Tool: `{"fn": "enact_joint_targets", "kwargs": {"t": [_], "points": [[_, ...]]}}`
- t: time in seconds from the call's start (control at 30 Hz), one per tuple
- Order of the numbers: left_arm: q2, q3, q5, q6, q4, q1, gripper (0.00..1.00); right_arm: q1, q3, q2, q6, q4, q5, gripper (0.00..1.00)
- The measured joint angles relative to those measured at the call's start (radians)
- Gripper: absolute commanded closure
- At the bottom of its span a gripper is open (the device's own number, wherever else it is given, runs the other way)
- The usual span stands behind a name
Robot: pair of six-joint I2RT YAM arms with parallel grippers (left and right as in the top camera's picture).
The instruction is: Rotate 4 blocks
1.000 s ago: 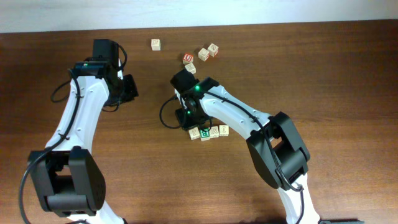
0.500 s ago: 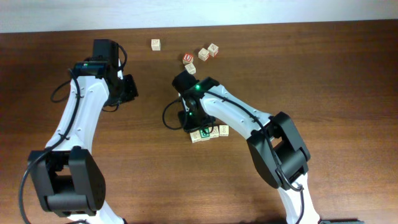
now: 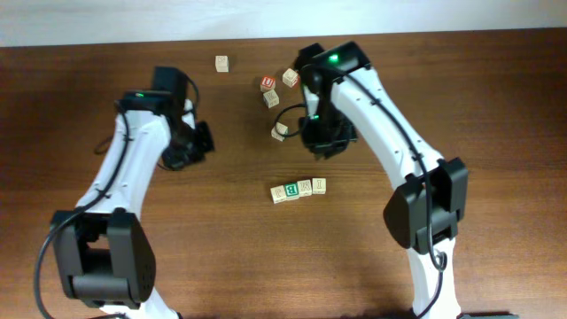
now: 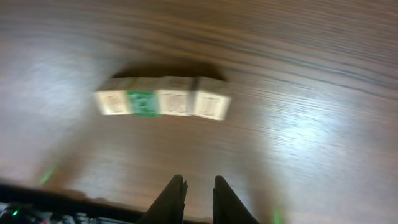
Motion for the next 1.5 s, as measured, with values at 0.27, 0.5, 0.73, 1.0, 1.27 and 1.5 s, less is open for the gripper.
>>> {"fn": "enact_joint_targets", "kwargs": {"t": [0.27,0.5,0.73,1.0,1.27,1.5], "points": [[0.0,-0.206,0.111,-0.076,0.144,-0.124,1.0,-0.096,-0.29,0.0,-0.047,0.157,-0.024,0.88],[0.001,-0.259,0.127,-0.179,0.264,-0.211,1.0,-0.099,-0.501,0.002,-0.135,0.38,-0.174,0.88],[0.001,-0.26,0.164,-0.222,0.272,-0.233,1.0,-0.099,-0.532,0.002,-0.145,0.426,-0.227,0.88],[0.001,-0.276,0.18,-0.237,0.254,-0.286,1.0,-0.1,-0.532,0.002,-0.145,0.442,-0.235,0.88],[0.002,-0.354,0.213,-0.243,0.346,-0.286,1.0,-0.1,-0.532,0.002,-0.145,0.454,-0.238,0.88],[0.002,-0.354,0.217,-0.244,0.387,-0.286,0.97,-0.1,-0.532,0.002,-0.145,0.454,-0.245,0.88]]}}
